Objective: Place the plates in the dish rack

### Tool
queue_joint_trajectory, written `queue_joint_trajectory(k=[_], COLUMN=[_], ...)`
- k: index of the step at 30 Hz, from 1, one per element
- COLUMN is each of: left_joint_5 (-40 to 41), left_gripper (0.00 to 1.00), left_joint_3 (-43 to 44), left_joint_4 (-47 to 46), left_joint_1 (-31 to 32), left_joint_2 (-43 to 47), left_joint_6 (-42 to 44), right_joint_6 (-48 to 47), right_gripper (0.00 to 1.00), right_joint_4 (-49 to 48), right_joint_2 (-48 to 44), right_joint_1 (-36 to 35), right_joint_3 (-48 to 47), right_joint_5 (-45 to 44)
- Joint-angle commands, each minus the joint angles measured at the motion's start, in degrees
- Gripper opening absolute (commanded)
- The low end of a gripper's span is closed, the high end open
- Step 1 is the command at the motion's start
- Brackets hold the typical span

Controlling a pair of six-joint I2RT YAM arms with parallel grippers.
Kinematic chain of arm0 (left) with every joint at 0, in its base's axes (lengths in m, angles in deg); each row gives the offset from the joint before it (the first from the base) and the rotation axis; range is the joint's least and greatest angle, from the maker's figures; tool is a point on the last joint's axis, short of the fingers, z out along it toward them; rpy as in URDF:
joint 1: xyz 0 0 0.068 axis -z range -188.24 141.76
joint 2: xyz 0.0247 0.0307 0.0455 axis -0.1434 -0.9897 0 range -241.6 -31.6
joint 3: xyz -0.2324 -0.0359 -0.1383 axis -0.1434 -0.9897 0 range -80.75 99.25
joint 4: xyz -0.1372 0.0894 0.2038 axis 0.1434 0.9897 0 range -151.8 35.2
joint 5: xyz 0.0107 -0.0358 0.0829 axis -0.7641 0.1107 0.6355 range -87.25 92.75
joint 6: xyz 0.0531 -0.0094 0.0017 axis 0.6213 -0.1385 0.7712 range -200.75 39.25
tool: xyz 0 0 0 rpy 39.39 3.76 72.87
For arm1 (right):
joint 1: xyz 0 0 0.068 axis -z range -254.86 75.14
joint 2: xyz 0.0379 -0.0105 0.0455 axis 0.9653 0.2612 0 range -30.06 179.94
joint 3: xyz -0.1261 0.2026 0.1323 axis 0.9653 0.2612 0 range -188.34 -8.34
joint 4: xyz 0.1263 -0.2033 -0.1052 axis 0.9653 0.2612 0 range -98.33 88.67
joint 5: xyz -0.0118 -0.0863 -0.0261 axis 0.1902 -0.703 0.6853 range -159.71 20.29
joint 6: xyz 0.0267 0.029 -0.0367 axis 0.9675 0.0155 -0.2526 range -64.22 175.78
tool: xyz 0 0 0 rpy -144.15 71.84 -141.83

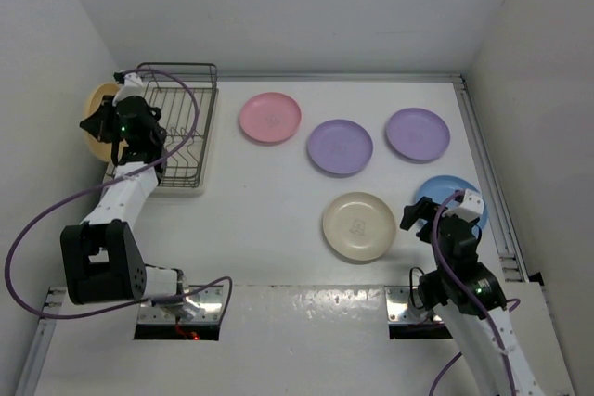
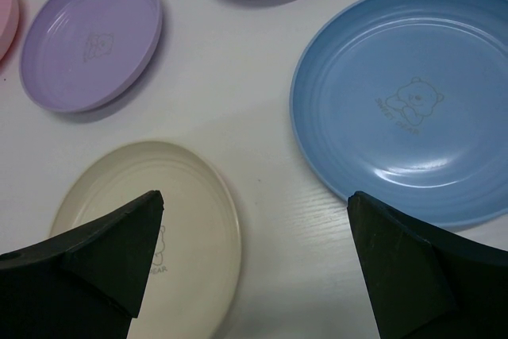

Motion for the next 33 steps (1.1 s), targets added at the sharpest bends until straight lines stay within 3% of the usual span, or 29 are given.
queue_joint_trajectory(k=[1,4,8,15,33], left_joint_5=[-0.5,-2.1,-2.6,-0.8,-3.3], left_gripper=[0.00,0.00,0.00,0.00,0.00], left_joint_3=[0.0,0.0,-0.5,-5.5,-3.1], left_joint_4=[-2.0,3.1,3.2,-4.3,14.4], left_joint_1=[-0.3,-0.3,-0.3,-0.3,-0.8], left_joint_2=[-0.6,-0.6,0.1,-1.7,-6.2], left_joint_6=[-4.6,-8.5,-9.2,-4.6,-19.5], right_joint_6=[-0.5,-0.2,-0.1,-0.9,-1.8], right_gripper=[0.99,0.99,0.99,0.99,0.99], right_joint_4=[0.2,0.7,0.9,0.2,0.7], right_joint_2=[-0.4,-0.7,-0.9,-0.2,-1.6], right_joint_1=[-0.2,-0.2,-0.1,-0.2,-0.2], right_joint_3=[-3.0,-3.1,-3.1,-3.9,-3.2], right_joint_5=[-1.2,-1.5,-1.6,-1.9,-3.2])
